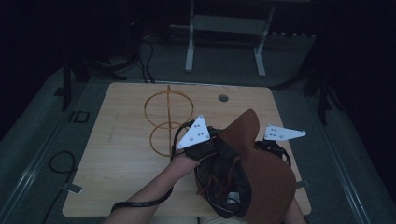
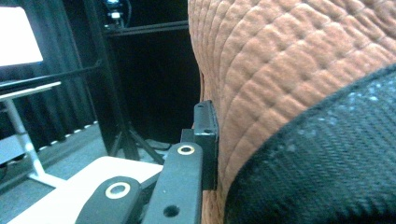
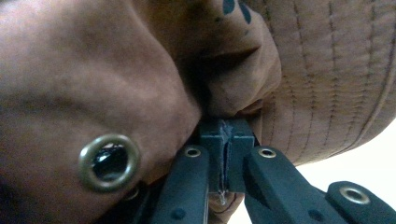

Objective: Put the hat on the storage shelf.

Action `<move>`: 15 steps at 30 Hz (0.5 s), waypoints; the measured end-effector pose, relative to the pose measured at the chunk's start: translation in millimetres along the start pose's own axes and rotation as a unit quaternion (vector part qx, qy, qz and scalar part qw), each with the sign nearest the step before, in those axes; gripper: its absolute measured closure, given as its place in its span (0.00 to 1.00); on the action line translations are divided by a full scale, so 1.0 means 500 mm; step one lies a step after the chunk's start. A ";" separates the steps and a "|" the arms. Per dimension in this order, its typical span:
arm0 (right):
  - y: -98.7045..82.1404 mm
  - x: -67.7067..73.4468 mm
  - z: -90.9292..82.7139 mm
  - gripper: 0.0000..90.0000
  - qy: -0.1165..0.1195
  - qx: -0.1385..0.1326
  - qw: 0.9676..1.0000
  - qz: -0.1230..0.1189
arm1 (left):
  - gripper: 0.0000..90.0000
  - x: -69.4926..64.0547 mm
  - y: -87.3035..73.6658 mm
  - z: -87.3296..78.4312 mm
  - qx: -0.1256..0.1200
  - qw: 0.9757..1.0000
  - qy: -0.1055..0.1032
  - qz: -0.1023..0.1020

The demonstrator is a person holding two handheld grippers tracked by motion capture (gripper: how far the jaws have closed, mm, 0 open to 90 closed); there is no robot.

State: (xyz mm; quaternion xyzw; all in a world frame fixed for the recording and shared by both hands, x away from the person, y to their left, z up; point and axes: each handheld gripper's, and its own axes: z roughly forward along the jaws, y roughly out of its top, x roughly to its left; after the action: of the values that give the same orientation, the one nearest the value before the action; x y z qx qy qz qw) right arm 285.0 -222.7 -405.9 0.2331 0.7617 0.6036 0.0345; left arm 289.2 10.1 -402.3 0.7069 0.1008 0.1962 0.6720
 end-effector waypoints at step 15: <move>0.020 0.009 -0.032 0.99 0.025 -0.021 0.999 -0.004 | 0.71 -0.012 0.046 -0.032 0.014 1.000 0.008 0.017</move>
State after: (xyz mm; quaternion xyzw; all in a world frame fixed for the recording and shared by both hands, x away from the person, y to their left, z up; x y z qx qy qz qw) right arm 278.5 -233.7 -391.2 0.2145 0.7506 0.6246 0.0229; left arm 274.4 20.4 -379.9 0.7164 0.0969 0.2116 0.6578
